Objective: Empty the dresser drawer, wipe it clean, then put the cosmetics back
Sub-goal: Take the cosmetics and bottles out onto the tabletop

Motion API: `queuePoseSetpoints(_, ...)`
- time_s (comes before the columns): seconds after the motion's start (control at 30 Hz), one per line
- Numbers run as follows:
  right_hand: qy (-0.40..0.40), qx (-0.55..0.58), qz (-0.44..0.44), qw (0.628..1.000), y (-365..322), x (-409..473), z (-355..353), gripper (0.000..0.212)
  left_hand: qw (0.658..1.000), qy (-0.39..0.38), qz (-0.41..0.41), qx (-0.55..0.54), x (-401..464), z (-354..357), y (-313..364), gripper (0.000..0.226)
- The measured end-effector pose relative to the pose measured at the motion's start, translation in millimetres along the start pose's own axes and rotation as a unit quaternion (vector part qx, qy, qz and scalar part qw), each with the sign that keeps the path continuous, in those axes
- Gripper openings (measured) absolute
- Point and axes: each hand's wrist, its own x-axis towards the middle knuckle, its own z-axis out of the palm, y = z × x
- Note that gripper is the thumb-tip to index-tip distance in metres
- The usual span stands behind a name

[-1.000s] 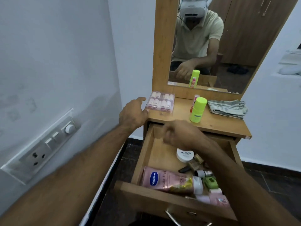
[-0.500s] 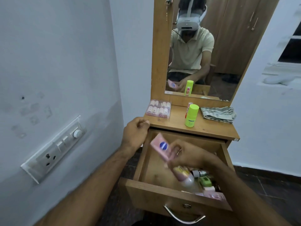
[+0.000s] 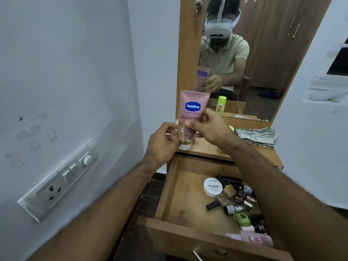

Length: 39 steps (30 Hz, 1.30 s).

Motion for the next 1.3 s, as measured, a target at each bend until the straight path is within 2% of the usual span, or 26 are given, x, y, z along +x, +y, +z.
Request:
queuePoseSetpoints(0.13, 0.01, -0.012, -0.006, 1.0, 14.0, 11.1, 15.0, 0.042, 0.999, 0.022, -0.025, 0.034, 15.4, 0.4, -15.7, 0.032)
queuePoseSetpoints(0.3, 0.039, 0.031, -0.003, 0.999, 41.4, 21.8, 31.9, 0.042, 0.996, 0.044, -0.043, 0.06, 20.9, 9.0, -25.0, 0.03)
queuePoseSetpoints(0.47, 0.043, 0.059, 0.009, 0.997, 47.2, 25.5, 34.4, 0.045, 0.995, 0.049, -0.054, 0.073, 24.1, 12.2, -19.6, 0.036)
queuePoseSetpoints(0.57, 0.039, 0.053, 0.023, 0.998, 49.3, 16.9, 30.5, 0.048, 0.994, 0.036, -0.066, 0.078, 21.6, 11.5, -18.2, 0.049)
queuePoseSetpoints(0.67, 0.087, -0.017, 0.038, 0.995, 57.4, -5.8, 14.1, 0.032, 0.992, 0.076, -0.074, 0.064, 9.5, 11.5, -19.2, 0.055)
queuePoseSetpoints(0.73, 0.061, -0.135, 0.061, 0.987, 62.5, -30.3, 0.8, 0.014, 0.988, 0.136, -0.057, 0.052, -7.9, 17.7, -16.8, 0.046)
queuePoseSetpoints(0.8, -0.003, -0.325, 0.121, 0.938, 70.8, -57.3, -4.6, 0.011, 0.99, 0.122, -0.018, 0.071, -29.2, 32.4, -17.0, 0.034)
queuePoseSetpoints(0.87, -0.054, -0.485, 0.163, 0.858, 84.3, -80.7, 0.6, 0.024, 0.994, 0.047, 0.005, 0.102, -51.4, 51.4, -20.5, 0.03)
queuePoseSetpoints(0.9, -0.07, -0.52, 0.167, 0.835, 93.6, -89.9, 5.8, 0.034, 0.992, 0.017, 0.011, 0.126, -59.8, 59.7, -25.3, 0.029)
queuePoseSetpoints(0.97, -0.087, -0.537, 0.157, 0.824, 112.3, -99.4, 14.1, 0.045, 0.985, -0.009, 0.011, 0.174, -69.6, 69.0, -34.3, 0.028)
queuePoseSetpoints(1.13, -0.095, -0.535, 0.106, 0.833, 127.9, -95.4, 11.0, 0.044, 0.974, 0.004, 0.015, 0.227, -70.9, 69.1, -38.7, 0.027)
queuePoseSetpoints(1.3, -0.091, -0.53, 0.12, 0.834, 134.6, -91.8, 13.9, 0.049, 0.963, -0.018, 0.012, 0.269, -72.5, 68.7, -42.2, 0.028)
